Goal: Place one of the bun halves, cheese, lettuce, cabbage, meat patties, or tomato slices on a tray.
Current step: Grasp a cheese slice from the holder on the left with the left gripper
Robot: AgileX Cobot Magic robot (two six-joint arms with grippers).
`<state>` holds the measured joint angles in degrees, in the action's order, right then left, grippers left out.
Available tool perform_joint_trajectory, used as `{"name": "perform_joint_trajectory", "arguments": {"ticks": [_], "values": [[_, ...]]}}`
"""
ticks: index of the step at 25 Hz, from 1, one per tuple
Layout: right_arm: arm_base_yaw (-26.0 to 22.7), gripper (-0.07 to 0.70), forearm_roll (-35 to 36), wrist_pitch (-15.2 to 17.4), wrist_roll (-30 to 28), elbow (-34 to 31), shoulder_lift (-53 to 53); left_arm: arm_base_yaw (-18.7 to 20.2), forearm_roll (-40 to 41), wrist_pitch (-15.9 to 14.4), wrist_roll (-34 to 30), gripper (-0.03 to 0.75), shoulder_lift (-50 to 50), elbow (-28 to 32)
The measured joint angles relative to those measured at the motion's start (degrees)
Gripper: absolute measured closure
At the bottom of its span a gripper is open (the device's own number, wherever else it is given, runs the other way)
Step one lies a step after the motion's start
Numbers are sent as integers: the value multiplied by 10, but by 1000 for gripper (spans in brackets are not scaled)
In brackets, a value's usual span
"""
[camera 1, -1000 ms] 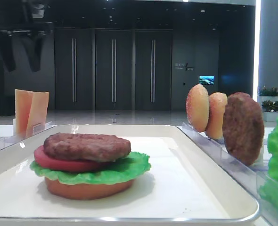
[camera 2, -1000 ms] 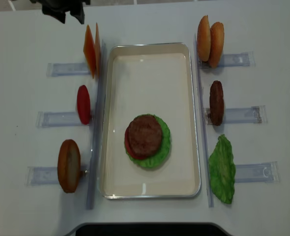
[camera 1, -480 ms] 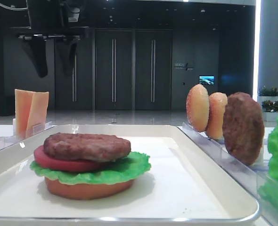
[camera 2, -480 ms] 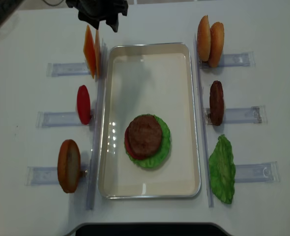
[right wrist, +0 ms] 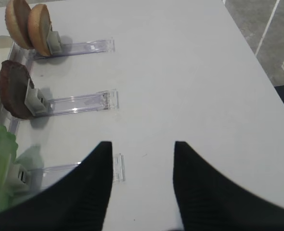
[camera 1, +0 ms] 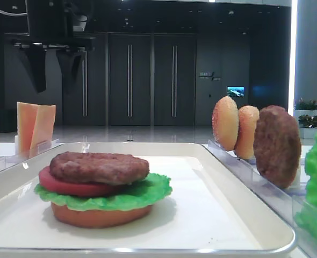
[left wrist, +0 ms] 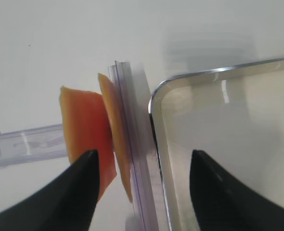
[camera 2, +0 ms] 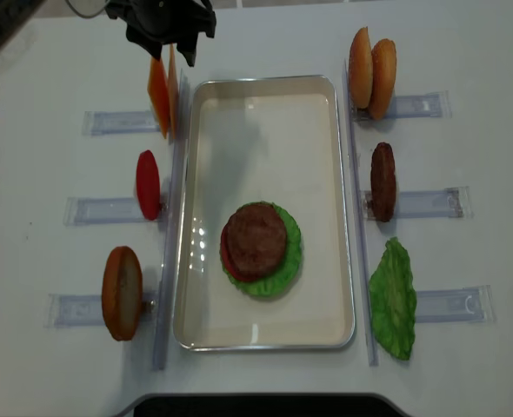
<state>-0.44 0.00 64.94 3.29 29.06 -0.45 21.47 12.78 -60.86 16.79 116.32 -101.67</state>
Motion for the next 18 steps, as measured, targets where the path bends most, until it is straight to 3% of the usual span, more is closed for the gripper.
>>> {"name": "perform_joint_trajectory", "arguments": {"ticks": [18], "values": [[0,341,0,0,0,0,0,0,30,17,12,262,43,-1]]}}
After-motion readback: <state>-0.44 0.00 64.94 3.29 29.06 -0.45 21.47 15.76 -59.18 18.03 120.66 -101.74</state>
